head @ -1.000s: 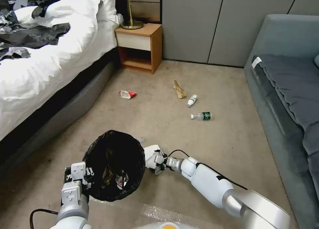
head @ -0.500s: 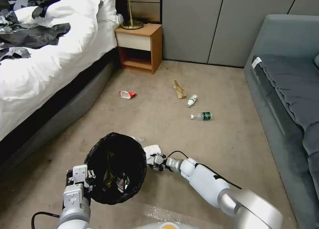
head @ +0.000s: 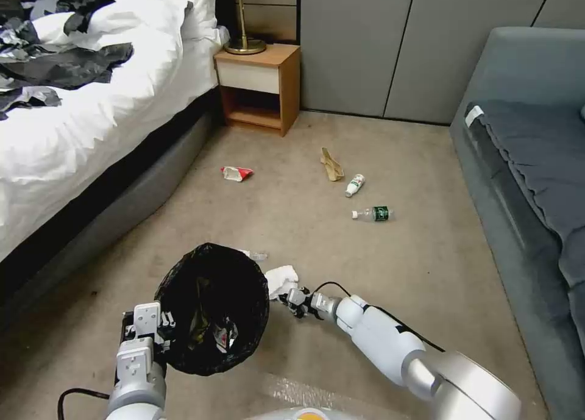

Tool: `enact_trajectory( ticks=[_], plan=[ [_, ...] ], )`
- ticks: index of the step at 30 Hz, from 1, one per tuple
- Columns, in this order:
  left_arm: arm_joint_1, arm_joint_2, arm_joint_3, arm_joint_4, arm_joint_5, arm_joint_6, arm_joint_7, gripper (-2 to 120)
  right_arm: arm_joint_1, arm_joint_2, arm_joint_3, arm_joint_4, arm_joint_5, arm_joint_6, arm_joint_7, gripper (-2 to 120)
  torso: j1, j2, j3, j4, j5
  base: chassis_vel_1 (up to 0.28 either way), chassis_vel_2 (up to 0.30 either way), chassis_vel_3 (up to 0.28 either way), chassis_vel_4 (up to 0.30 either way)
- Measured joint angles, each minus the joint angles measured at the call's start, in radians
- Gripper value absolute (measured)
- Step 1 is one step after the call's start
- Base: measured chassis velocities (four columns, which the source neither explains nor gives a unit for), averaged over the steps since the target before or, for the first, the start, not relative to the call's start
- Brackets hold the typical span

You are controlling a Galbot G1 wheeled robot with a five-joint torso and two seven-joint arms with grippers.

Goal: Pick up the trash bin, then pick up the garbage from the floor and place it into the trash bin.

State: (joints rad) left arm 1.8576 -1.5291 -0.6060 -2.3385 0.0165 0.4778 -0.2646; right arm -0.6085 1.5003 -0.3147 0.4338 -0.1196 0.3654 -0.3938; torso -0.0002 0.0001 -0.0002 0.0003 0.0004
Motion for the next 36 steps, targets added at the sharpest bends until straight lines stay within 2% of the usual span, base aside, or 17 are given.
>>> enact_trajectory(
  ticks=[9, 15, 18, 19, 22, 26, 30, 31, 32, 33, 34, 36],
  plan=[
    [-0.012, 0.01, -0.006, 0.001, -0.007, 0.006, 0.001, 1, -0.01, -0.036, -0.008, 0.044, 0.026, -0.001, -0.001, 0, 0.0, 0.0, 0.0, -0.0002, -0.0005, 0.0, 0.0, 0.0, 0.0],
    [-0.029, 0.025, -0.016, 0.009, -0.018, 0.015, 0.001, 1, -0.041, -0.111, -0.021, 0.177, 0.11, -0.034, 0.021, 0, 0.0, 0.0, 0.001, -0.002, -0.0022, 0.0, 0.0, 0.0, 0.0],
    [-0.043, 0.036, -0.021, 0.011, -0.027, 0.022, 0.003, 1, -0.092, -0.174, -0.012, 0.358, 0.192, -0.078, 0.054, 0, 0.0, 0.0, 0.001, -0.0008, -0.0012, 0.0, 0.0, 0.0, 0.0],
    [-0.043, 0.036, -0.021, 0.011, -0.027, 0.022, 0.003, 1, -0.092, -0.174, -0.012, 0.358, 0.192, -0.078, 0.054, 0, 0.0, 0.0, 0.001, -0.0008, -0.0012, 0.0, 0.0, 0.0, 0.0],
    [-0.055, 0.045, -0.029, 0.012, -0.039, 0.03, 0.002, 1, -0.151, -0.218, 0.053, 0.495, 0.234, -0.093, 0.082, 0, 0.0, 0.0, 0.0, -0.0005, -0.0005, 0.0, 0.0, 0.0, 0.0],
    [-0.058, 0.048, -0.028, 0.012, -0.042, 0.031, 0.003, 1, -0.193, -0.25, 0.102, 0.588, 0.269, -0.098, 0.101, 0, 0.0, 0.0, 0.0, -0.0007, -0.0004, 0.0, 0.0, 0.0, 0.0],
    [-0.058, 0.052, -0.016, 0.013, -0.042, 0.032, 0.003, 1, -0.263, -0.354, 0.163, 0.843, 0.437, -0.125, 0.139, 0, 0.0, 0.0, 0.0, -0.0006, -0.0005, 0.0, 0.0, 0.0, 0.0],
    [-0.058, 0.052, -0.016, 0.013, -0.042, 0.032, 0.003, 1, -0.263, -0.354, 0.163, 0.843, 0.437, -0.125, 0.139, 0, 0.0, 0.0, 0.0, -0.0006, -0.0005, 0.0, 0.0, 0.0, 0.0],
    [-0.058, 0.054, -0.009, 0.018, -0.042, 0.033, 0.003, 1, -0.288, -0.396, 0.19, 0.952, 0.499, -0.132, 0.151, 0, 0.0, 0.0, 0.0, -0.0005, -0.0004, 0.0, 0.0, 0.0, 0.0],
    [-0.058, 0.056, -0.001, 0.023, -0.042, 0.033, 0.003, 1, -0.311, -0.423, 0.217, 1.041, 0.521, -0.13, 0.157, 0, 0.0, 0.0, 0.0, -0.0007, -0.0009, 0.0, 0.0, 0.0, 0.0],
    [-0.058, 0.056, -0.001, 0.023, -0.042, 0.033, 0.003, 1, -0.311, -0.423, 0.217, 1.041, 0.521, -0.13, 0.157, 0, 0.0, 0.0, 0.0, -0.0007, -0.0009, 0.0, 0.0, 0.0, 0.0],
    [-0.057, 0.06, 0.011, 0.03, -0.041, 0.033, 0.003, 1, -0.354, -0.454, 0.26, 1.214, 0.532, -0.123, 0.16, 0, 0.0, 0.0, 0.0, -0.0003, -0.0003, 0.0, 0.0, 0.0, 0.0]
  ],
)
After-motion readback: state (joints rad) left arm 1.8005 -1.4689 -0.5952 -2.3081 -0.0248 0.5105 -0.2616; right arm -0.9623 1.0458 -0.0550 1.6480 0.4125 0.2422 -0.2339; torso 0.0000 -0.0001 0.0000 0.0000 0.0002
